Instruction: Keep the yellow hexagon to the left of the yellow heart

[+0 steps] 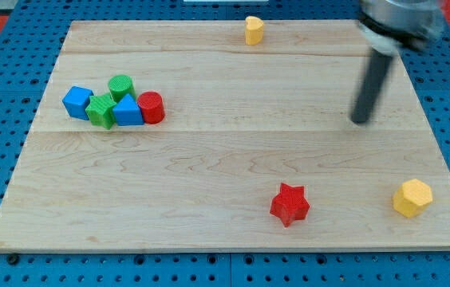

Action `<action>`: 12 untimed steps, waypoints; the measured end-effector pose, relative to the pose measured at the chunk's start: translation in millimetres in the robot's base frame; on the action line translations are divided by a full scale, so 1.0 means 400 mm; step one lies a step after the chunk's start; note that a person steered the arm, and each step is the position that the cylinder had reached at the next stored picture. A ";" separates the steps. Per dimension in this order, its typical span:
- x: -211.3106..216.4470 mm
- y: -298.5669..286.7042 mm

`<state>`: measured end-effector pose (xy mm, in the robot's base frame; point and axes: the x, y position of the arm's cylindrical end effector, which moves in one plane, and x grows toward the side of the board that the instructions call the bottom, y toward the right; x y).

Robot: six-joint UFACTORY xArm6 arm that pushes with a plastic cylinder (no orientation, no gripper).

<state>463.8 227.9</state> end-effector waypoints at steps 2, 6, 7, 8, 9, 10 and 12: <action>0.231 0.136; 0.145 -0.210; -0.036 -0.340; 0.025 -0.275; 0.054 -0.396; -0.066 -0.456; -0.353 -0.452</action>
<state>322.8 47.1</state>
